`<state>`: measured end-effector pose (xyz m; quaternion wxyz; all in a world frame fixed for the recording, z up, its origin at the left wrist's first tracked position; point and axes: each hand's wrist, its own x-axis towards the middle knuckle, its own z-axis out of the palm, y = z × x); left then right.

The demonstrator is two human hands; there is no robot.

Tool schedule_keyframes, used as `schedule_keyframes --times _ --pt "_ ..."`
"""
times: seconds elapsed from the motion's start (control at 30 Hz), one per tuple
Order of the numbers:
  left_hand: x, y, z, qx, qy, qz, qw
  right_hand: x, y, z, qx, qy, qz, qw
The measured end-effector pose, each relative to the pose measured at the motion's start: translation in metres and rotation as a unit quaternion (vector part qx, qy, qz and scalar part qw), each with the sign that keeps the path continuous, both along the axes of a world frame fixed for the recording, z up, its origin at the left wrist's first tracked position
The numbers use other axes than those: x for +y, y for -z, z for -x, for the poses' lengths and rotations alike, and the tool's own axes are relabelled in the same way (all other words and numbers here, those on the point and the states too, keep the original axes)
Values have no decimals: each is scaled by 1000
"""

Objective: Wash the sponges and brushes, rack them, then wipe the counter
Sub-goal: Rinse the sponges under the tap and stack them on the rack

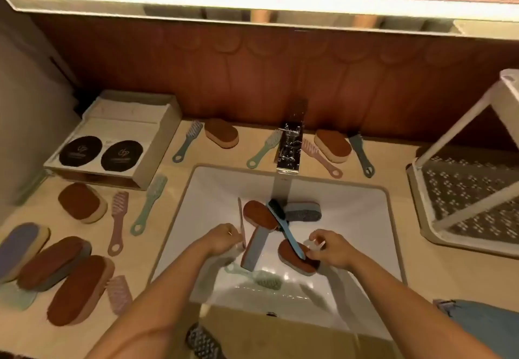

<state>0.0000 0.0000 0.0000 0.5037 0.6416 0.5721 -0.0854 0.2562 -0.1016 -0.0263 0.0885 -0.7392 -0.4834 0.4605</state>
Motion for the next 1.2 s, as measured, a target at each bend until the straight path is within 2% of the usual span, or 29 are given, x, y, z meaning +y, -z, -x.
schedule_keyframes --times 0.1,0.2,0.4,0.7,0.87,0.97,1.07,1.2 --pt "-8 18 1 74 51 -25 996 0 21 5 -45 -26 51 997" --pt "-16 36 0 108 87 -29 990 1 41 15 -63 -38 76 994" --pt "-20 57 -2 59 36 -10 998 0 68 25 -164 -56 26 984" --pt "-32 81 -27 72 31 -67 995 -22 75 35 -188 -39 54 980" --pt "-41 87 -36 111 -15 -78 991 -36 66 33 -111 28 92 989" --pt "-43 87 -40 116 -43 -93 988 -43 55 21 42 123 97 987" --pt "-46 79 -44 26 -137 -60 988 -54 35 11 138 176 72 972" --pt "-54 60 -37 -87 -268 -34 959 -66 13 5 195 244 31 949"
